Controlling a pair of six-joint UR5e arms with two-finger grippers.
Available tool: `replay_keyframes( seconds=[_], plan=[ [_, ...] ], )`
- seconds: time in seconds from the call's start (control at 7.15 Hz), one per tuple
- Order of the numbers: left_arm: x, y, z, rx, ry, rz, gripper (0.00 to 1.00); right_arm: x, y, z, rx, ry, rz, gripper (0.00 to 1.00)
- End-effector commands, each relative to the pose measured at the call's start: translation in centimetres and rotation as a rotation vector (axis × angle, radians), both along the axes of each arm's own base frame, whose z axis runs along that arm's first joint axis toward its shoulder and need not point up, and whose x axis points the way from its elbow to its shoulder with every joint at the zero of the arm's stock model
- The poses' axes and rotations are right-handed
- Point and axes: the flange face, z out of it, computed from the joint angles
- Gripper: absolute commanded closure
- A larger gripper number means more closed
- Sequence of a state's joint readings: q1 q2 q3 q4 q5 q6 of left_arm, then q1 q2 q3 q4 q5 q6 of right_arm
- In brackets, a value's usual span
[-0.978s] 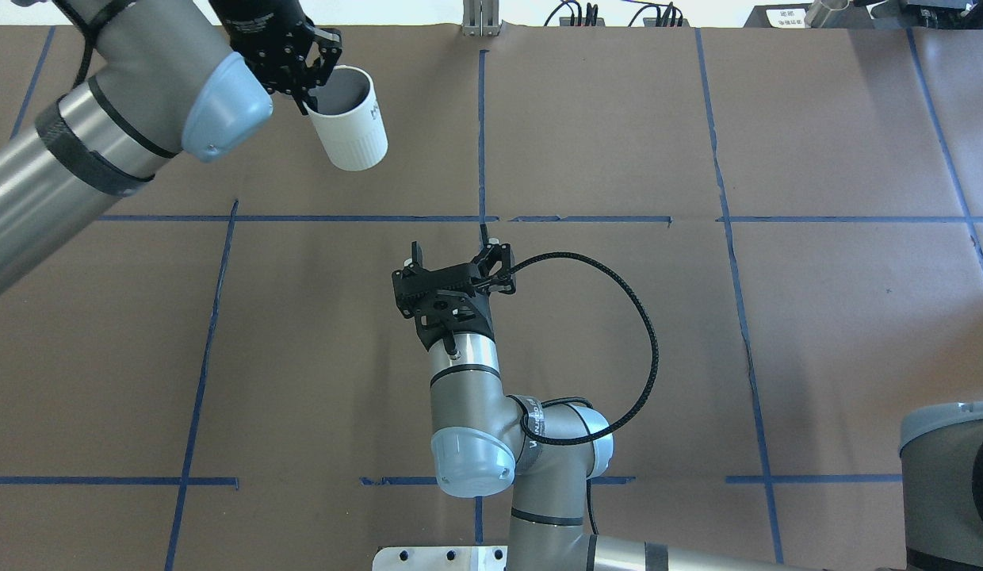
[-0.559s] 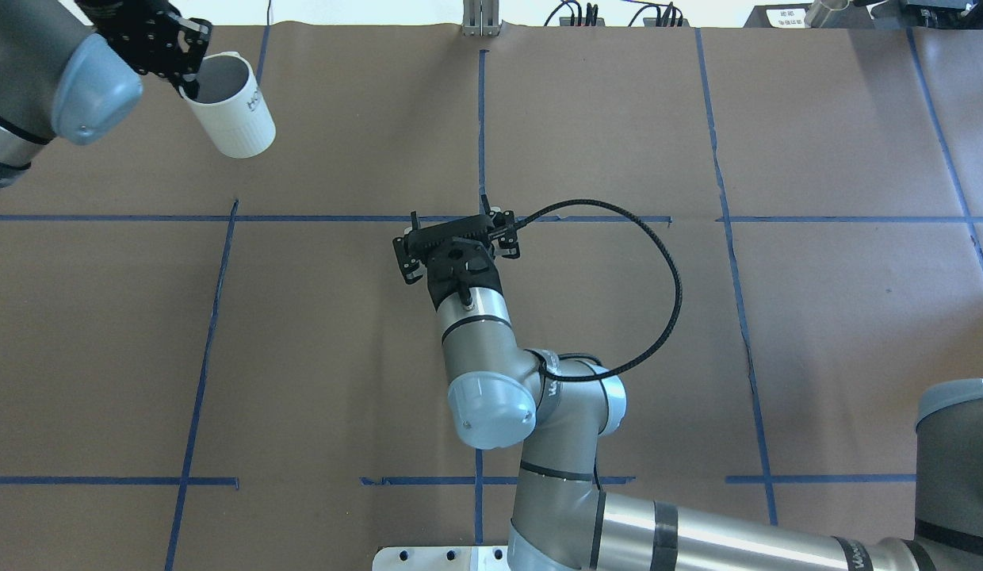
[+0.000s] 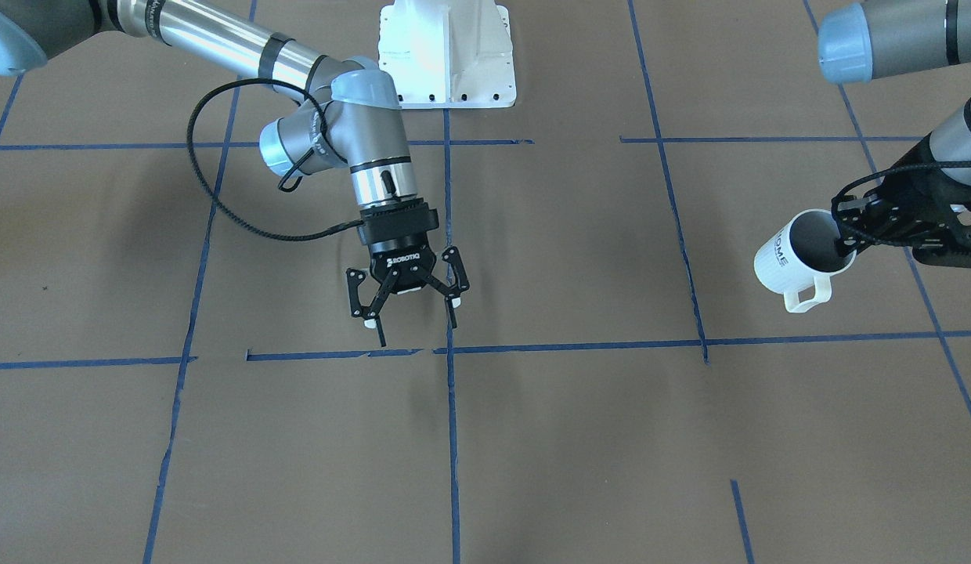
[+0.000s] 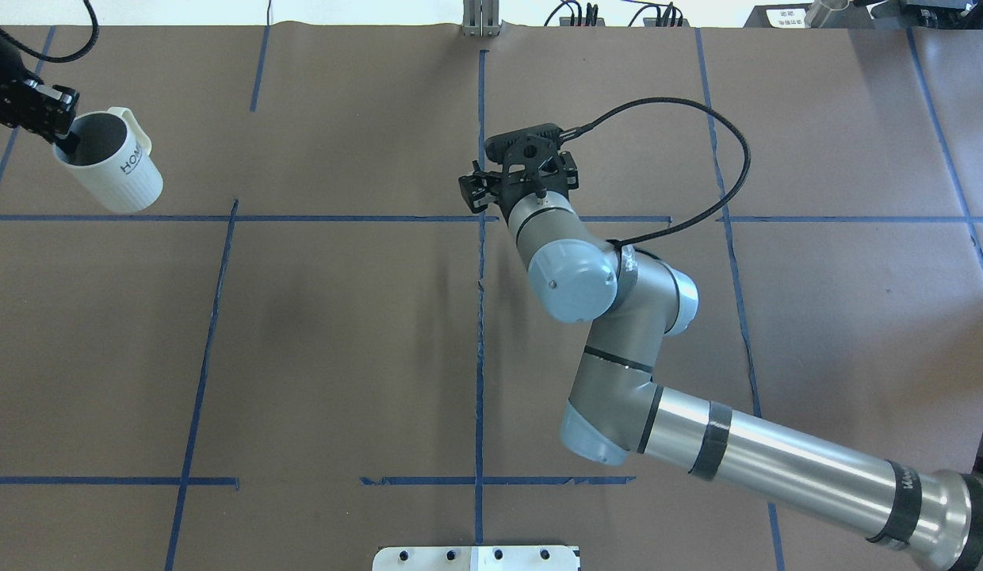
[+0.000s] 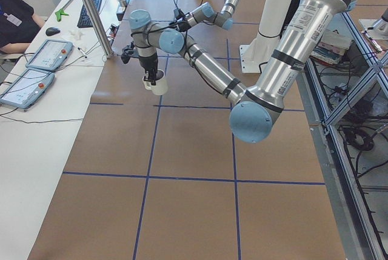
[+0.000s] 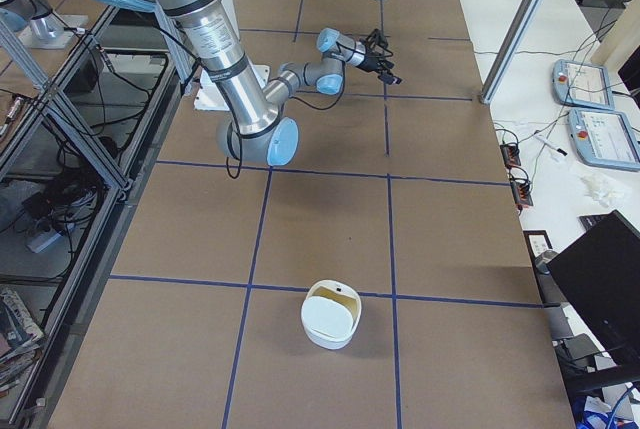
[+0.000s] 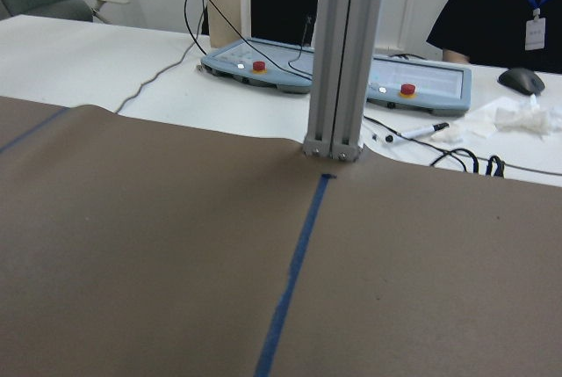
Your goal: Left arm hands cup to right arm to dump lemon
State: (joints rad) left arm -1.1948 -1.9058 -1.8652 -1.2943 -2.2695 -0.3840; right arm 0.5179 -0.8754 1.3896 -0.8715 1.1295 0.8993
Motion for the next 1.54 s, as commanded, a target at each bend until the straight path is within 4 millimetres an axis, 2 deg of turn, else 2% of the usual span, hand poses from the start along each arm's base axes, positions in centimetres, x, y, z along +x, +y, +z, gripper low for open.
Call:
replay_keyframes(
  seconds=[0.0, 0.14, 0.28, 0.42, 0.56, 0.7, 0.84, 0.98, 1.12, 1.26, 1.4],
  plan=[
    [-1.4, 3.9, 6.3, 0.04, 0.003, -0.004, 1.0, 8.4, -6.2, 0.4, -0.227, 0.039, -0.174, 0.01],
    [-1.4, 4.8, 8.0, 0.022, 0.014, -0.044, 1.0, 13.7, -8.2, 1.0, -0.354, 0.019, -0.264, 0.01],
    [1.0, 6.3, 9.4, 0.008, 0.025, -0.053, 1.0, 18.8, -9.8, 3.2, -0.427, -0.001, -0.339, 0.01],
    [3.2, 7.3, 11.5, 0.011, 0.008, -0.086, 1.0, 23.7, -10.9, 6.6, -0.436, 0.019, -0.421, 0.01],
    [4.7, 7.8, 13.7, 0.003, 0.027, -0.101, 1.0, 27.2, -11.7, 9.0, -0.448, 0.035, -0.459, 0.0],
    [5.0, 7.6, 16.0, 0.014, 0.038, -0.103, 0.98, 29.2, -12.4, 9.7, -0.519, 0.044, -0.486, 0.0],
    [5.1, 7.6, 16.5, 0.006, 0.042, -0.098, 0.95, 30.1, -12.2, 9.2, -0.528, 0.072, -0.506, 0.0],
    [5.4, 7.7, 16.9, 0.001, 0.037, -0.092, 0.87, 30.8, -12.0, 9.4, -0.522, 0.088, -0.513, 0.0],
    [5.9, 7.6, 16.8, -0.002, 0.037, -0.083, 0.5, 30.9, -12.1, 9.4, -0.522, 0.087, -0.512, 0.0],
    [5.9, 7.5, 16.8, 0.004, 0.031, -0.085, 0.0, 31.3, -12.1, 9.5, -0.523, 0.086, -0.507, 0.0],
    [5.9, 7.5, 16.0, 0.012, 0.042, -0.076, 0.0, 33.6, -12.7, 10.1, -0.51, 0.096, -0.495, 0.0]
  ],
)
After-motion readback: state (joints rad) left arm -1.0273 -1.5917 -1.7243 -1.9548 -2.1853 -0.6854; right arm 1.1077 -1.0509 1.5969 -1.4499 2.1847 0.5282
